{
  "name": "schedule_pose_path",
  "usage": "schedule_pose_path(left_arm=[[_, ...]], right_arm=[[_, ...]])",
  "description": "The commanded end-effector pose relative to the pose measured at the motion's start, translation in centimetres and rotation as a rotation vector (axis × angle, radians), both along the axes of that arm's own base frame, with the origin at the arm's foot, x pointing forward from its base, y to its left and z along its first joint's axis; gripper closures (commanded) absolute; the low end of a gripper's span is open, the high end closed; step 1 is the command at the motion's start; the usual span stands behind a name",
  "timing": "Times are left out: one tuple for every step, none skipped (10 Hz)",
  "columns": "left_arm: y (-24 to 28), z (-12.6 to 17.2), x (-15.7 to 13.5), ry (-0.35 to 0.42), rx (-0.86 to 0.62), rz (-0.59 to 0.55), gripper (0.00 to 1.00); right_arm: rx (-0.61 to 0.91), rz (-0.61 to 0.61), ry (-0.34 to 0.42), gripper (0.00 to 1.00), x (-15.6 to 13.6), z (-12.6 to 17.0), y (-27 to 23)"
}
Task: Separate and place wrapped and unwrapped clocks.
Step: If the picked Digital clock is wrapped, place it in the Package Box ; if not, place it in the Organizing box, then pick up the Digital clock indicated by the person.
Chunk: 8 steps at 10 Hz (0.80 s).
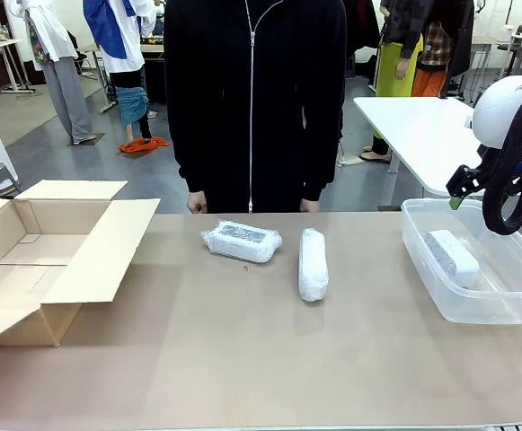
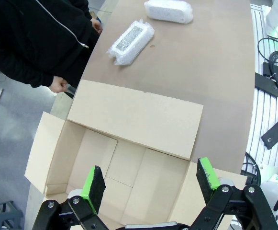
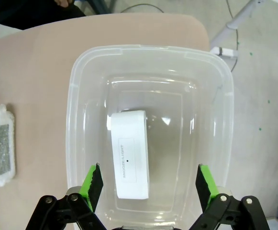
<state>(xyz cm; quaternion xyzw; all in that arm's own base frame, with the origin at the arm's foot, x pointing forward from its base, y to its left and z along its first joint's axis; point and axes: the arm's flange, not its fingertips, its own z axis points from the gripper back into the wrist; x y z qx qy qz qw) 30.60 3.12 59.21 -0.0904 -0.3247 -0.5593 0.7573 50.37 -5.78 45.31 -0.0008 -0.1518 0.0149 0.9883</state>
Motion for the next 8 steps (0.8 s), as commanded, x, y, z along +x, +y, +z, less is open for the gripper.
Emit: schedule_pose_path(left_arm=[[0.16,-0.03,0.01,-0.002,-0.01,-0.02,0.0],[0.16,-0.03,0.01,-0.002,-0.01,-0.02,0.0],[0.16,-0.03,0.01,-0.002,-0.01,-0.02,0.0],[0.16,-0.03,0.01,-0.002,-0.01,-0.02,0.0],[0.16,-0.03,0.01,-0.002,-0.01,-0.02,0.0],[0.16,-0.03,0.01,-0.002,-0.01,-0.02,0.0],[0.16,-0.03,0.01,-0.002,-0.01,-0.02,0.0],[0.16,-0.03,0.01,-0.002,-0.01,-0.02,0.0]], right_arm=[[-0.001,-0.002,-0.003,0.0,0.02,0.06,-0.1],[-0.001,-0.002,-0.003,0.0,0.02,0.06,-0.1],[-0.001,-0.002,-0.003,0.0,0.02,0.06,-0.1],[-0.001,-0.002,-0.003,0.0,0.02,0.06,-0.1],[-0.001,-0.002,-0.003,0.0,0.02,0.06,-0.1],[-0.001,-0.002,-0.003,0.0,0.02,0.06,-0.1],[-0.001,-0.002,-0.003,0.0,0.02,0.06,-0.1],[-0.001,-0.002,-0.003,0.0,0.02,0.06,-0.1]])
